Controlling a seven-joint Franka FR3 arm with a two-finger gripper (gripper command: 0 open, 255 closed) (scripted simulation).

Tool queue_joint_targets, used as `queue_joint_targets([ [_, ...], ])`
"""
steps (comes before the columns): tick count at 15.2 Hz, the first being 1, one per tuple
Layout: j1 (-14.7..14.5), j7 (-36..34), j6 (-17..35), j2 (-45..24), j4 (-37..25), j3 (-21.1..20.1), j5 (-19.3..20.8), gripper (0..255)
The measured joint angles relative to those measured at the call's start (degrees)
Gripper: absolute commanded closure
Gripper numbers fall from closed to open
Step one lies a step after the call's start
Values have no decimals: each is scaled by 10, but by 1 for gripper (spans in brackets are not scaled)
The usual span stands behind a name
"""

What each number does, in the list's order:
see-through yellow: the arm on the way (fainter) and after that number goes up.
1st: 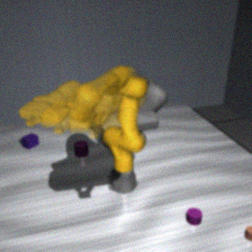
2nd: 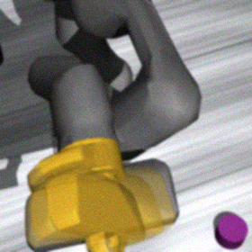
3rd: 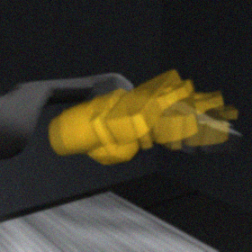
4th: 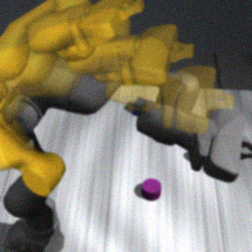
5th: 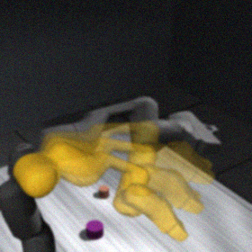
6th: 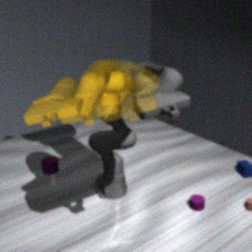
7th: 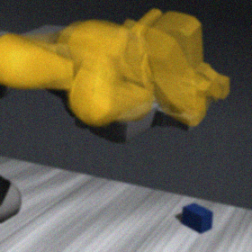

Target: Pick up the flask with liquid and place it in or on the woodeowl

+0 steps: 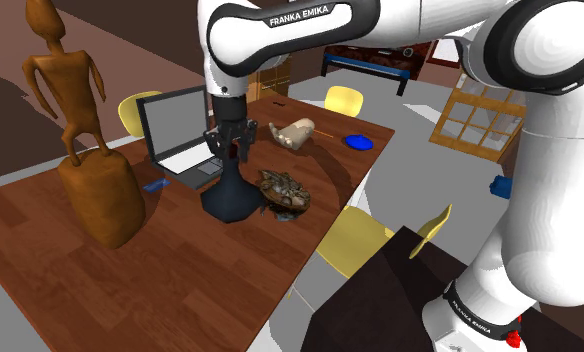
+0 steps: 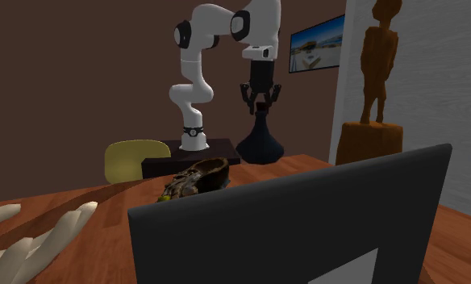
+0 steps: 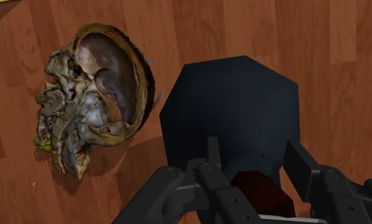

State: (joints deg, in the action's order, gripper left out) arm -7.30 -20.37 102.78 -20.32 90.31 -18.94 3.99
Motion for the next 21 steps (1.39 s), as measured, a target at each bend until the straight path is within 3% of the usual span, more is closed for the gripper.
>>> queue_joint_targets([
  [12, -3, 1, -89, 7, -83, -2, -3, 255],
  [21, 66, 99, -124, 56, -70, 29, -15, 255],
])
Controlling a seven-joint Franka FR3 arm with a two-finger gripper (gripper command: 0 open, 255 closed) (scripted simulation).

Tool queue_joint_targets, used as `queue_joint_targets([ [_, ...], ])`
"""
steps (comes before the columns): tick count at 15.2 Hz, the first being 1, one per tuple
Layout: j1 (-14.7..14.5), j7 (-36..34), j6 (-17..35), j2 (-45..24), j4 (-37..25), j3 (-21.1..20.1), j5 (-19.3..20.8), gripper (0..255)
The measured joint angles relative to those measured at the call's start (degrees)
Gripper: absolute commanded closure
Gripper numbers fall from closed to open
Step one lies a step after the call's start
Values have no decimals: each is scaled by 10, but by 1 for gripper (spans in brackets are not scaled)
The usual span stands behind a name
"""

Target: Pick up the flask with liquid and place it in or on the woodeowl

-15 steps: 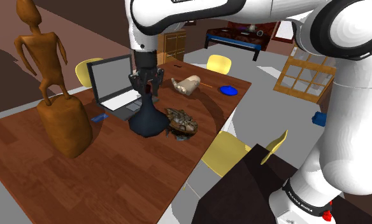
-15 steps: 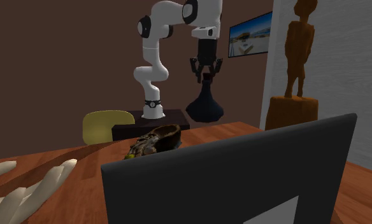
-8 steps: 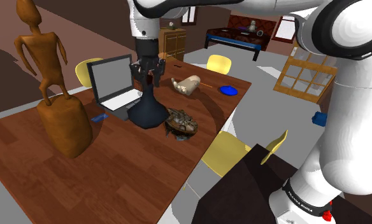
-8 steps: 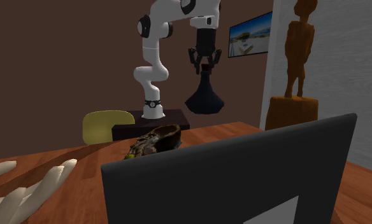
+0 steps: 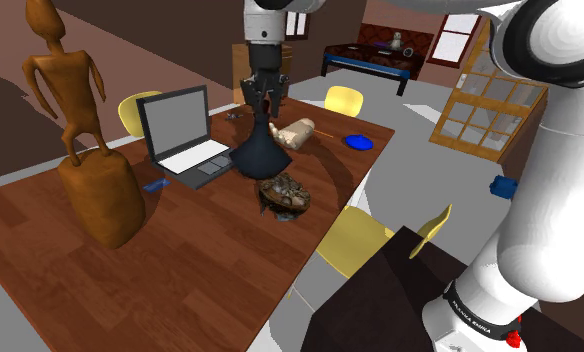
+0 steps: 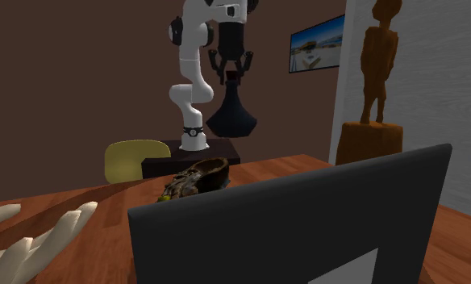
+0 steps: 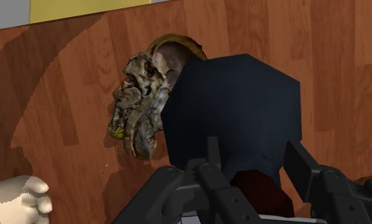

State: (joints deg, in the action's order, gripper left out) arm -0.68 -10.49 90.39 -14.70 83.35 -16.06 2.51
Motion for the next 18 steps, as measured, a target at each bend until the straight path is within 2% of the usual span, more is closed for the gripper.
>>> queue_joint_targets([
  [10, 74, 121, -62, -10, -74, 44, 6, 255],
  [18, 83, 132, -12, -2, -15, 49, 5, 255],
])
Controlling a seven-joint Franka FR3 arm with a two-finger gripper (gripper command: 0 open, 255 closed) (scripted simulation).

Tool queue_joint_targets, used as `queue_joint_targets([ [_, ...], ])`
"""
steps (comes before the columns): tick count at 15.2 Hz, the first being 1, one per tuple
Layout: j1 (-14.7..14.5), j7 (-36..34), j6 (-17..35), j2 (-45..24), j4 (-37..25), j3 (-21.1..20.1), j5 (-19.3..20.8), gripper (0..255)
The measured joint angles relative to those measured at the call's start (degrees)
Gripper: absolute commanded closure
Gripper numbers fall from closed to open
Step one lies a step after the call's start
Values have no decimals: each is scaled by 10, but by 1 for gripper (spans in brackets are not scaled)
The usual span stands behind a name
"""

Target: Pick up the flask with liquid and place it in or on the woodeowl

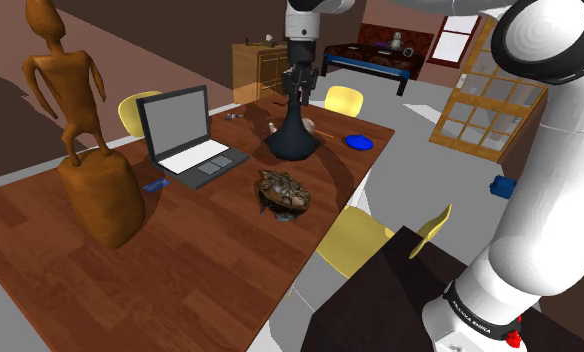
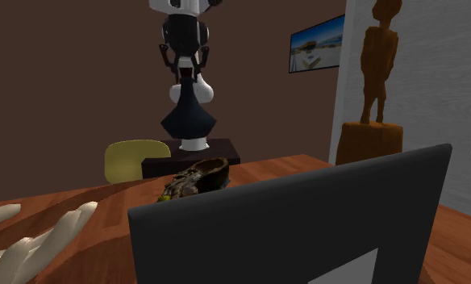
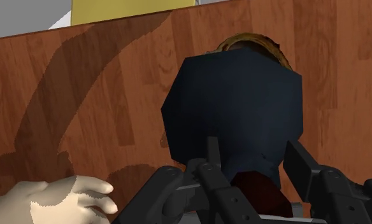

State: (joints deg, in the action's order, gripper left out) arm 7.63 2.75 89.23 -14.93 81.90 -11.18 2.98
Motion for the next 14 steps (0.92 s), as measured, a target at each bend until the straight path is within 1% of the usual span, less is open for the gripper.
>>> queue_joint_targets([
  [14, 3, -1, 110, 1, 111, 2, 0, 255],
])
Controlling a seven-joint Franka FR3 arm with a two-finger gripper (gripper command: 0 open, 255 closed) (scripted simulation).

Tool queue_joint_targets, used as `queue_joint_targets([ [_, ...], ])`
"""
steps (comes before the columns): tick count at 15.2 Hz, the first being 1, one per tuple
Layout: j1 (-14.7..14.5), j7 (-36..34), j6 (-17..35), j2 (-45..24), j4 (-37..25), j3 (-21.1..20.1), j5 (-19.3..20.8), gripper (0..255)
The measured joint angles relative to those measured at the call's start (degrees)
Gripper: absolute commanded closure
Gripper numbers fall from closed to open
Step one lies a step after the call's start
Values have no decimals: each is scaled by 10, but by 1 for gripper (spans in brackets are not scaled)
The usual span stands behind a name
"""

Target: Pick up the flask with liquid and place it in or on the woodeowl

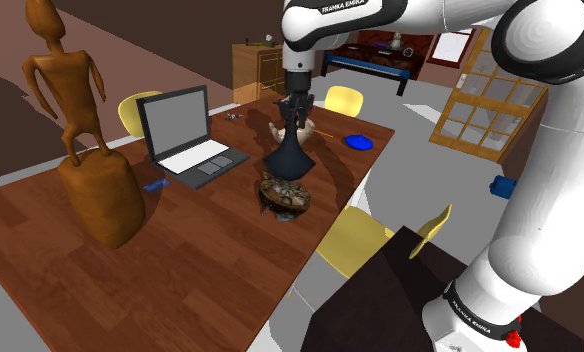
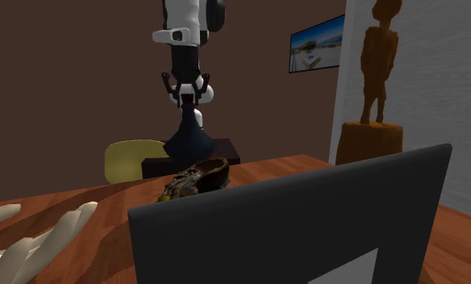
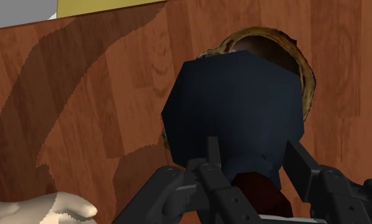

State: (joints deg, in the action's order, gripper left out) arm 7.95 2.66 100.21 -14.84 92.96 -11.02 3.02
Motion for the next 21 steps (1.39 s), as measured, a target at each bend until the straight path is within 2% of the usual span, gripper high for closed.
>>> queue_joint_targets([
  [6, 0, -2, 40, -7, 33, 1, 2, 255],
  [12, 0, -2, 44, -8, 36, 1, 2, 255],
  [13, 0, -2, 44, -8, 36, 1, 2, 0],
  [19, 0, -2, 44, -8, 35, 1, 2, 0],
  [21, 0, -1, 24, -6, 16, 1, 2, 0],
])
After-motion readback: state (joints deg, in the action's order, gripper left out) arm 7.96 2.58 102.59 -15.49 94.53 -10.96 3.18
